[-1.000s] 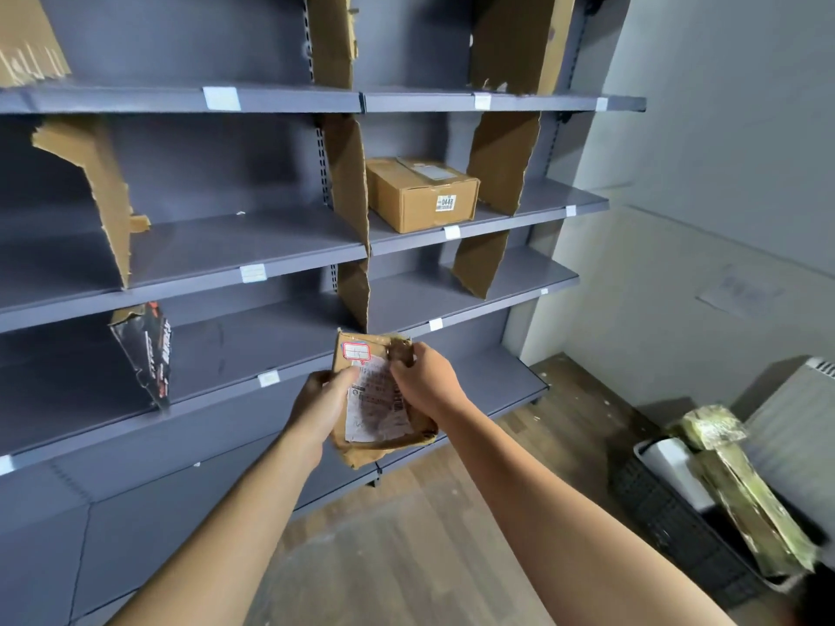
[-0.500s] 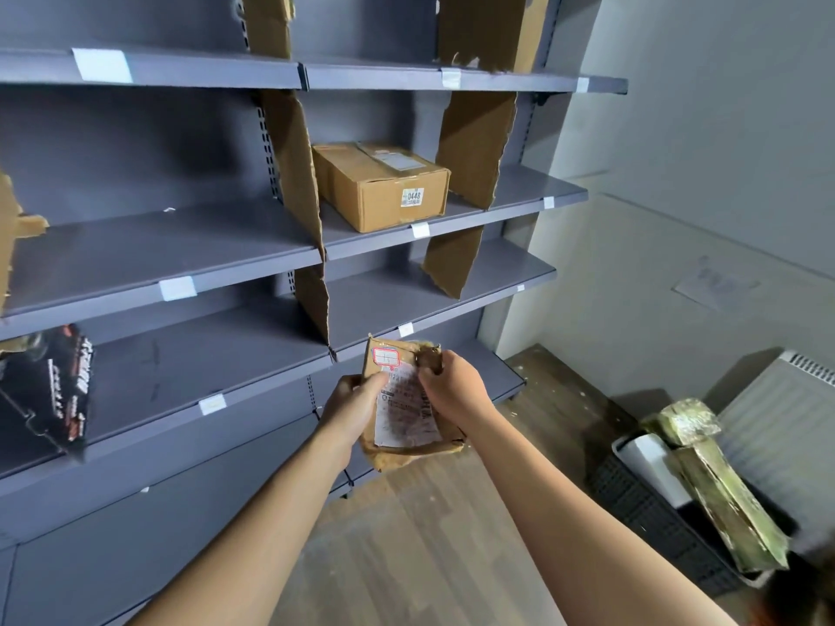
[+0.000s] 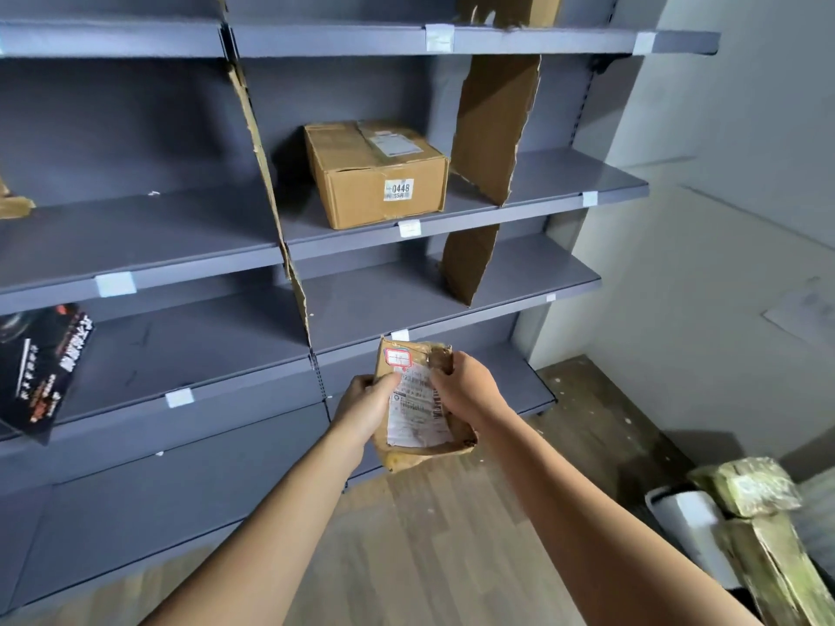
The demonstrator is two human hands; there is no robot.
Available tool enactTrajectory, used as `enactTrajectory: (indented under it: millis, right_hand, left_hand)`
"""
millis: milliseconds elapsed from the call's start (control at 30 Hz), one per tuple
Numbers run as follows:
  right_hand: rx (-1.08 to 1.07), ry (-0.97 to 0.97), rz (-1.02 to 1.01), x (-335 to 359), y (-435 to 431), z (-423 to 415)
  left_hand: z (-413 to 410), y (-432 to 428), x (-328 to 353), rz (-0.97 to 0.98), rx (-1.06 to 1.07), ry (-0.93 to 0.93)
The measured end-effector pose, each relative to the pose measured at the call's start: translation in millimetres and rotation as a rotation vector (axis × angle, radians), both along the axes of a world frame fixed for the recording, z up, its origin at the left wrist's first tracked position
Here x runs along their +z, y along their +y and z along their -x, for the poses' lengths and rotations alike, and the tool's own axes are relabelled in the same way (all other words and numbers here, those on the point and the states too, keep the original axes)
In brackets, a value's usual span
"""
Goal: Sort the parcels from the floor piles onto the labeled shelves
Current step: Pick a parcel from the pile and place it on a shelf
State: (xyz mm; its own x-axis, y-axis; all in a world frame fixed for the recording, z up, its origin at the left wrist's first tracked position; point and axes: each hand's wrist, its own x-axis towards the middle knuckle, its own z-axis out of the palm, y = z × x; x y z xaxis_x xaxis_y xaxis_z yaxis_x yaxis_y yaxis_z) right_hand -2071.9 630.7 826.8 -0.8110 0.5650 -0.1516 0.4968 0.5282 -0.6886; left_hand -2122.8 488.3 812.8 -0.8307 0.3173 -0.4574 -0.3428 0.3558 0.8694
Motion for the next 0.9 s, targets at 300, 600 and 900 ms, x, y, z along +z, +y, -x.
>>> enactTrajectory:
  millis: [300,600,900]
  right_hand:
    - [0.06,-0.001,0.022,2.7,102.8,-2.7]
    - [-0.045,-0.029,-0.016,-17.2,230.1,11.8]
    - [-0.111,-0.061,-0.018,-38.0,371.9,71.0]
  left_hand:
    - [-16.0,97.7,6.7,-0.021,-0.005,0.028]
    - [19.4,235.1,-27.4,-0.011,-0.038,0.023]
    - [91.3,385.0,-56.9,0.052,-0.025,-0.002]
